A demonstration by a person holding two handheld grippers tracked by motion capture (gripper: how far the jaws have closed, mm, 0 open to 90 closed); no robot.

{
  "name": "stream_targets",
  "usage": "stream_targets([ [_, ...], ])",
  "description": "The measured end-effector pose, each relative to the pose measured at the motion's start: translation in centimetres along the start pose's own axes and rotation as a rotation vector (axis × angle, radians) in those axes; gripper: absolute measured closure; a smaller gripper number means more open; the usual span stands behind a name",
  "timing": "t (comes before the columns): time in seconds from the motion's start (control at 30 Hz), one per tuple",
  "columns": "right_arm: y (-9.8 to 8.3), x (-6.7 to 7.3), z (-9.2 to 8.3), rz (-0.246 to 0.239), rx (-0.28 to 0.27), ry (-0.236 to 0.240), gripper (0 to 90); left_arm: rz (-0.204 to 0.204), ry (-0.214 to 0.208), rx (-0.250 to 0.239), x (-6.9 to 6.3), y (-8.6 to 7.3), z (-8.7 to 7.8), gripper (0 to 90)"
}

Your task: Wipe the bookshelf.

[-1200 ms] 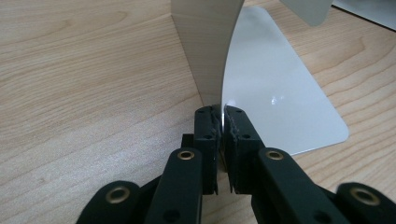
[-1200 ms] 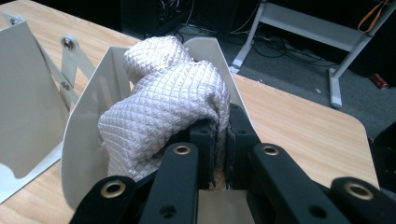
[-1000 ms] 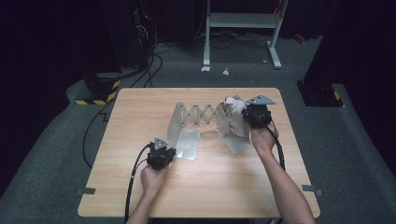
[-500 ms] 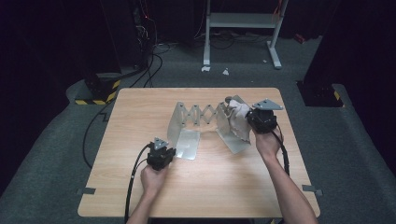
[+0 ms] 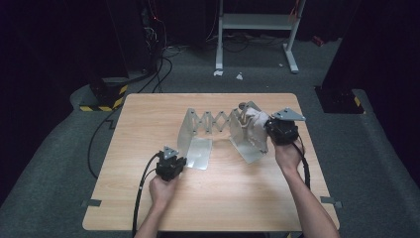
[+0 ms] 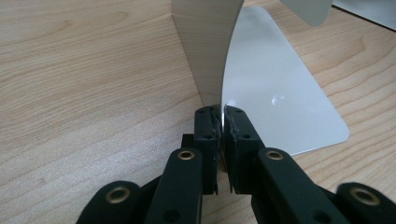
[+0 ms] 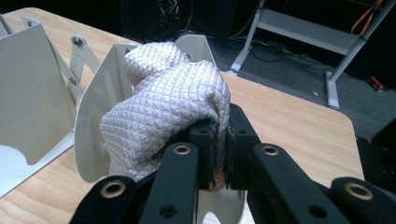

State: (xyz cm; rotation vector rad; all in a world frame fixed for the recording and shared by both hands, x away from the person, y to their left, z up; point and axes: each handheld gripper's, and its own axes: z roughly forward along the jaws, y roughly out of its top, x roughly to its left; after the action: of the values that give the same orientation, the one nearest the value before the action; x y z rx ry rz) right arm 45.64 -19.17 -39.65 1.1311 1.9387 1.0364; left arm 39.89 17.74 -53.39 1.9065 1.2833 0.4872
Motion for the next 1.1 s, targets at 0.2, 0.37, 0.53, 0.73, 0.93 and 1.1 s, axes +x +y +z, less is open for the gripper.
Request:
stream_targets([
  [0.2,1.0,0.6,1.1,-0.022,0.015,0.0,84.8,0.001,0.001,0.002,0.0,0.0,0.0,83.7],
  [0.37,1.5,0.6,2.3,-0.018,0.031,0.004,84.9,-0.001,-0.001,0.002,0.0,0.0,0.0,83.7],
  [0.53,1.6,0.7,2.8,-0.02,0.032,-0.008,84.8,-0.001,-0.001,0.002,0.0,0.0,0.0,83.8],
  [0.73,1.8,1.0,3.3,-0.032,0.039,-0.008,84.9,-0.002,-0.002,0.002,0.0,0.0,0.0,83.8],
  [0.93,2.1,1.0,3.8,-0.025,0.045,-0.002,84.8,-0.005,-0.004,0.001,0.0,0.0,0.0,83.9],
  [1.1,2.1,1.1,3.9,-0.033,0.057,-0.005,84.8,-0.005,-0.004,0.001,0.1,0.0,0.0,83.8],
])
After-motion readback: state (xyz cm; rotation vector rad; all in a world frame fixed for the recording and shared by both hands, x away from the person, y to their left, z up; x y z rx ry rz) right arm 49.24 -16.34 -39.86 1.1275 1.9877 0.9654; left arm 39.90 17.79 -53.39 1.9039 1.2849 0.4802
